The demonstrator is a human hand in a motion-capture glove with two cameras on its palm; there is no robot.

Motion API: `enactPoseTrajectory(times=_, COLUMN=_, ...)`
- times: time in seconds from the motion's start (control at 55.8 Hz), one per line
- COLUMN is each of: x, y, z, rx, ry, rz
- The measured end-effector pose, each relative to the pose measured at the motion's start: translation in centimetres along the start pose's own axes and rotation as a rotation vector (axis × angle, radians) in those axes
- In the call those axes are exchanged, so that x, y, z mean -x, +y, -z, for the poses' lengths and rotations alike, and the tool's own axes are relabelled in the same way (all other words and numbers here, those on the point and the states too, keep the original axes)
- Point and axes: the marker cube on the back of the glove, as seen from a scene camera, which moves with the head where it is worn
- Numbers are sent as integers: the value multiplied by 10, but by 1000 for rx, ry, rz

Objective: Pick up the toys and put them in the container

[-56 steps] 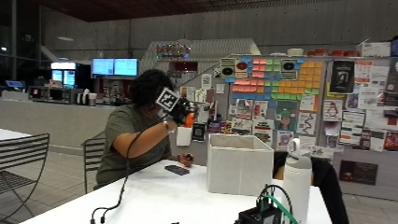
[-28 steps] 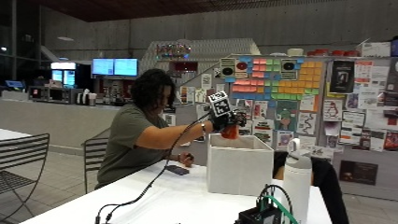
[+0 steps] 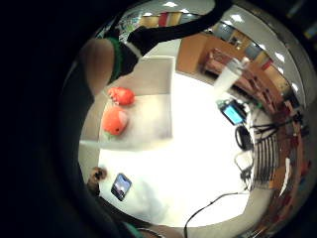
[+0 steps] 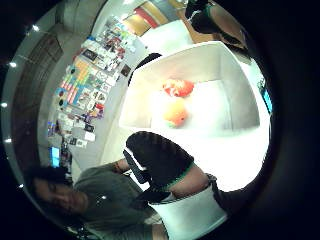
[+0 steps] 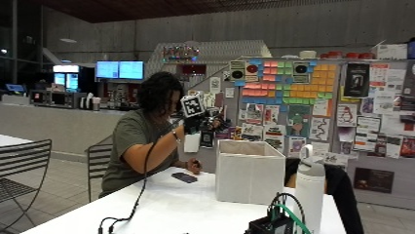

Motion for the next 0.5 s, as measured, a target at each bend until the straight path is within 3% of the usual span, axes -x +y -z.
enactPoseTrajectory(times=0.143, x=-13, y=59, z=10, rx=-6, ry=77, rz=22)
enactPoseTrajectory(times=0.341, x=-44, y=102, z=30, rx=-20, ry=195, rz=-240)
enactPoseTrajectory(times=0.502, x=-61, y=124, z=43, rx=-103, ry=169, rz=-331)
